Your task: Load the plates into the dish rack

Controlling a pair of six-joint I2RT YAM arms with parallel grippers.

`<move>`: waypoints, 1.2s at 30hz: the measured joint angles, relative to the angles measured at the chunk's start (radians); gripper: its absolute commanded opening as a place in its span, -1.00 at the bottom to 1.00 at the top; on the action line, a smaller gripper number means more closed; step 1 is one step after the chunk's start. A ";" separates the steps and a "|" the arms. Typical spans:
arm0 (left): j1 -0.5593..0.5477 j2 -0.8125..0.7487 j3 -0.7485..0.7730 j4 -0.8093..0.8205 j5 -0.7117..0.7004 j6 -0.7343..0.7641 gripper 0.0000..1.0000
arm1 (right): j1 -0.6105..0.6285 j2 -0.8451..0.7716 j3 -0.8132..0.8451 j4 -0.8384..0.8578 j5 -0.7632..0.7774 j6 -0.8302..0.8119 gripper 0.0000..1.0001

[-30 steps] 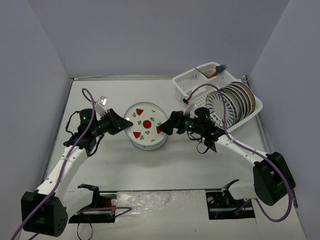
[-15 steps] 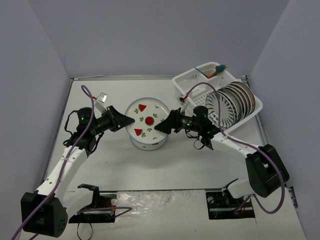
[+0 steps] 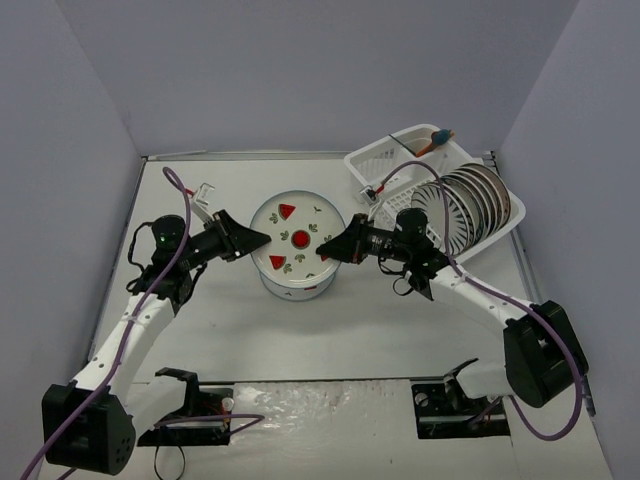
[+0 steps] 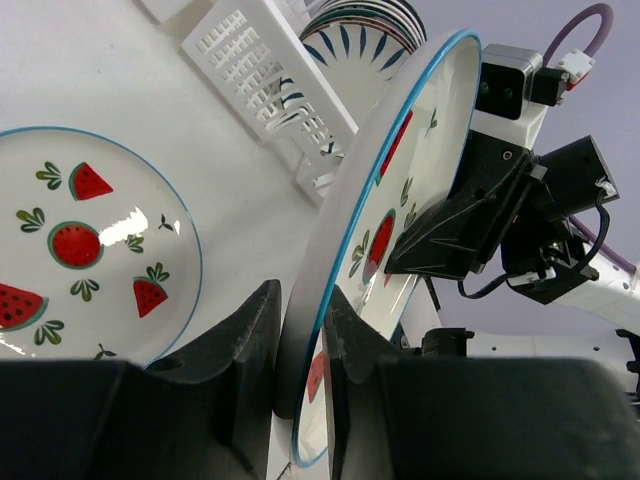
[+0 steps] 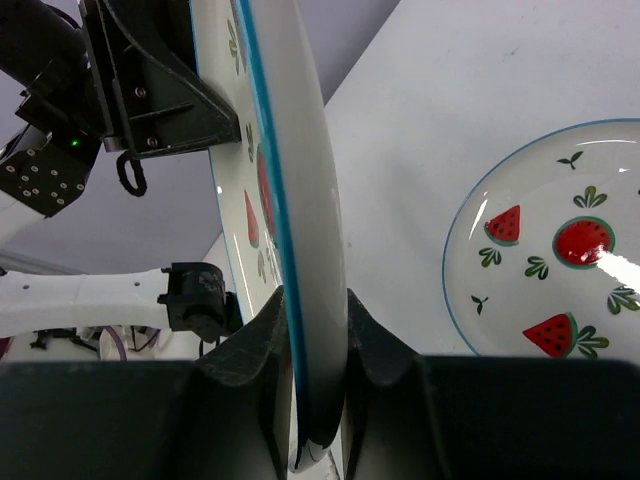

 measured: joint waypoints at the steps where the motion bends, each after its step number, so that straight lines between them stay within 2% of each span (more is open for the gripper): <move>1: -0.002 -0.001 0.001 -0.006 -0.002 0.007 -0.11 | -0.001 -0.013 0.003 -0.022 0.006 -0.015 -1.00; 4: -0.007 -0.003 0.013 -0.083 -0.043 0.051 0.44 | -0.004 -0.054 0.008 -0.117 0.054 -0.113 -1.00; 7: -0.008 -0.005 0.033 -0.181 -0.087 0.098 0.72 | -0.019 -0.091 0.022 -0.244 0.115 -0.215 -1.00; 10: -0.008 -0.014 0.073 -0.298 -0.152 0.153 0.87 | -0.047 -0.129 0.056 -0.399 0.189 -0.320 -1.00; 16: -0.008 -0.021 0.183 -0.520 -0.333 0.291 0.93 | -0.122 -0.224 0.209 -0.691 0.353 -0.563 -1.00; 22: -0.008 -0.011 0.225 -0.699 -0.534 0.416 0.94 | -0.196 -0.297 0.390 -0.895 0.549 -0.822 -1.00; 29: -0.007 0.053 0.236 -0.797 -0.657 0.506 0.94 | -0.289 -0.302 0.462 -1.000 0.714 -1.083 -1.00; 36: -0.007 0.087 0.236 -0.811 -0.703 0.548 0.94 | -0.317 -0.221 0.462 -1.067 0.798 -1.220 -1.00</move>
